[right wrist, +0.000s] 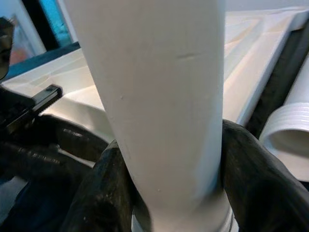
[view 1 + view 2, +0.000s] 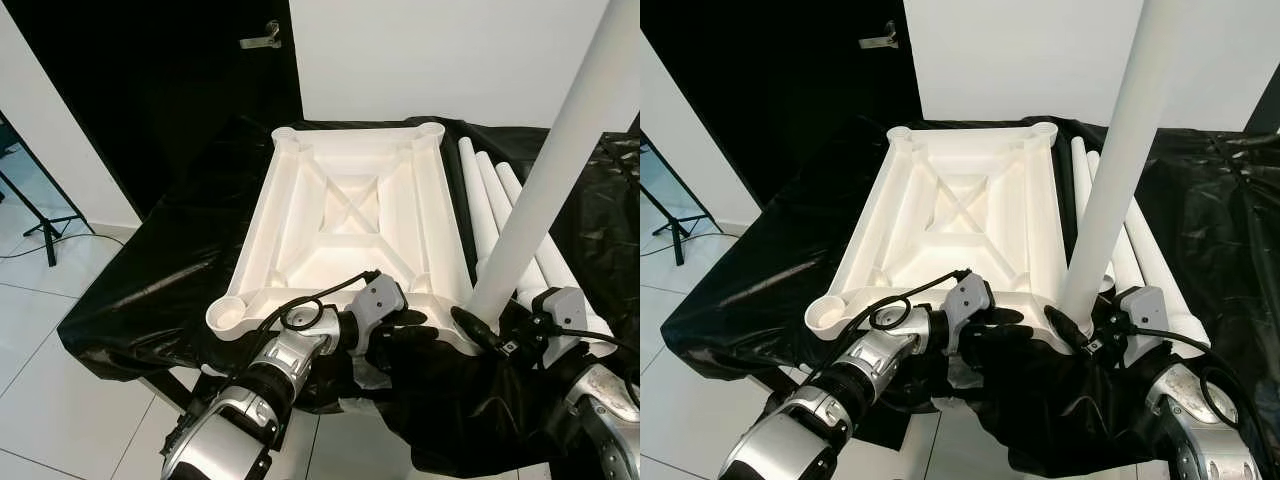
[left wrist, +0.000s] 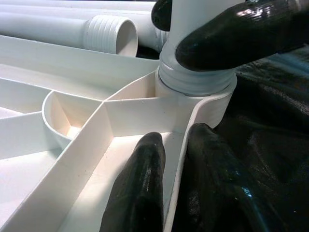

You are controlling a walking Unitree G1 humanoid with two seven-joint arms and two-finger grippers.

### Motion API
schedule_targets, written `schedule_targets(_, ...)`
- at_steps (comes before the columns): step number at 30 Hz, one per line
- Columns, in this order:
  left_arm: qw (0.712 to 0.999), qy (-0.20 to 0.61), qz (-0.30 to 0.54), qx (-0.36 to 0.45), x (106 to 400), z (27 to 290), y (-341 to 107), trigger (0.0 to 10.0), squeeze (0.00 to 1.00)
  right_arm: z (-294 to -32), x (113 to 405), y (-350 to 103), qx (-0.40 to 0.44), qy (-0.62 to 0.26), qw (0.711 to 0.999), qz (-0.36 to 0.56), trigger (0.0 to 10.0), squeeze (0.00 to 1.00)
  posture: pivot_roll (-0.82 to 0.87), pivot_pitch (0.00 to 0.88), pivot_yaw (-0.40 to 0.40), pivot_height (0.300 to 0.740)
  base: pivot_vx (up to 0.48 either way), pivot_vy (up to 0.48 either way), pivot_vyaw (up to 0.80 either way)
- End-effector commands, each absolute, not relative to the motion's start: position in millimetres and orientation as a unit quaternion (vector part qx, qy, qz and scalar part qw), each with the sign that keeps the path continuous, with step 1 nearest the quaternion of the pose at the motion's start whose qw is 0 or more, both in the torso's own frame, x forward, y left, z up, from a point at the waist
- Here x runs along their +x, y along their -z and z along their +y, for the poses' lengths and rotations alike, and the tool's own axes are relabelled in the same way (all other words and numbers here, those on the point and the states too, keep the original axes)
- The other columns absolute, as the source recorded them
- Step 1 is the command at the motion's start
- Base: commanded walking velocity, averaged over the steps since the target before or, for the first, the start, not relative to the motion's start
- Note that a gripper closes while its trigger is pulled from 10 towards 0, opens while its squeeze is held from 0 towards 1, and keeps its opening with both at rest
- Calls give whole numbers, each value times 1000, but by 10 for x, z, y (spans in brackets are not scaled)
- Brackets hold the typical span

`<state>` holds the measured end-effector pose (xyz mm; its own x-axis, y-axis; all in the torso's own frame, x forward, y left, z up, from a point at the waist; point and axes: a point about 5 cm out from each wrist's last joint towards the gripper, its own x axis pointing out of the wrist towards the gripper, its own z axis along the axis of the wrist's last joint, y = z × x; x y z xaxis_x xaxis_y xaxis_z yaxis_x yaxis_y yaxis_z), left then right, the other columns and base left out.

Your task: Building children table

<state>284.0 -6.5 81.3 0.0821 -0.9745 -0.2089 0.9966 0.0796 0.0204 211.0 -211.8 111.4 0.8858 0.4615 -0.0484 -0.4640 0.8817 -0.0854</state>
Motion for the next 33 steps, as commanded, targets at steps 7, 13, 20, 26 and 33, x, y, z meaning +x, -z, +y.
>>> schedule_targets(7, 678, 714, 161, 69, 2627, 31, -485, 10000, 0, -1988, 2039, -957, -19, -49, 998, -16, 0, 0, 90, 0, 44, 740, 0, 0, 0)
schedule_targets(13, 676, 715, 164, 69, 2607, 36, -466, 10000, 0, -1988, 2048, -949, -13, -6, 1000, -18, 0, 0, 85, 0, 47, 740, 0, 0, 0)
schedule_targets(20, 674, 717, 163, 67, 2591, -6, -464, 10000, 0, -1952, 2076, -968, -36, -46, 998, -13, 10000, 0, 69, 0, 46, 740, 0, 0, 0)
schedule_targets(26, 673, 718, 163, 68, 2590, -12, -463, 10000, 0, -1965, 2160, -1086, -61, -120, 990, -36, 10000, 212, 72, 0, 37, 740, 0, 0, 0)
schedule_targets(33, 675, 717, 164, 66, 2581, -7, -454, 10000, 0, -1925, 2184, -1081, -84, -209, 974, -17, 10000, 0, 79, 0, 36, 740, 0, 0, 0)
